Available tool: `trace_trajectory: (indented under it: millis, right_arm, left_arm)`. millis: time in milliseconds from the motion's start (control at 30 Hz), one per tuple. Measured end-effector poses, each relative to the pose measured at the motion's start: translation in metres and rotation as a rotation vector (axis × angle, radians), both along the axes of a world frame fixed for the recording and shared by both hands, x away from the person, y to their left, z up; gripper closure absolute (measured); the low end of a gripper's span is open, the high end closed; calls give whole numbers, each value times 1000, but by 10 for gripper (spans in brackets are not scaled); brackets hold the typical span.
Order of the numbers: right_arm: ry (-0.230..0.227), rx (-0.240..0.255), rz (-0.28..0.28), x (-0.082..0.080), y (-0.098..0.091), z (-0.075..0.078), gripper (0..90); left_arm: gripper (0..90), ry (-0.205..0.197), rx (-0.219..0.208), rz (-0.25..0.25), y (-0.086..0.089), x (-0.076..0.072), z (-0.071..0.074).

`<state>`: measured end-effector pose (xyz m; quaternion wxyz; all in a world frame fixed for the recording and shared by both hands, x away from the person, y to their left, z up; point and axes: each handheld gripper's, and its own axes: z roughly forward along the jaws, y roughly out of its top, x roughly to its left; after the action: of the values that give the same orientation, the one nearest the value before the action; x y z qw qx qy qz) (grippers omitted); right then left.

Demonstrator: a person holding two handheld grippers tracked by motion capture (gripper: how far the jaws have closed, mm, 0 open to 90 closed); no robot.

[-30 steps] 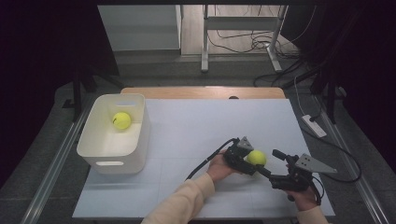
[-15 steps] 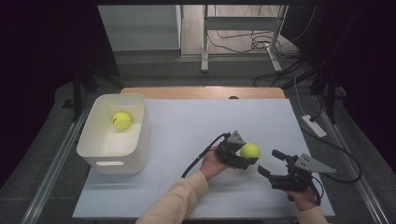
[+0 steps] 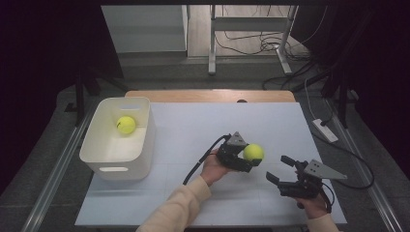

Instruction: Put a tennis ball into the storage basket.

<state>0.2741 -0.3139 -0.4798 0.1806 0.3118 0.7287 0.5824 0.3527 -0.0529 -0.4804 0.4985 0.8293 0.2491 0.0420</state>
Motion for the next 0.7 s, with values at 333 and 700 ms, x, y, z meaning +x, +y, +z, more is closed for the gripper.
trace_trajectory:
  millis: [333,700]
  right_arm:
    - [4,-6,-2,0,0,-1,117]
    - [8,-8,-1,1,1,-2,117]
  left_arm:
    - [274,-11,-24,22,14,-2,8]
    - [274,-29,-46,39,28,-6,16]
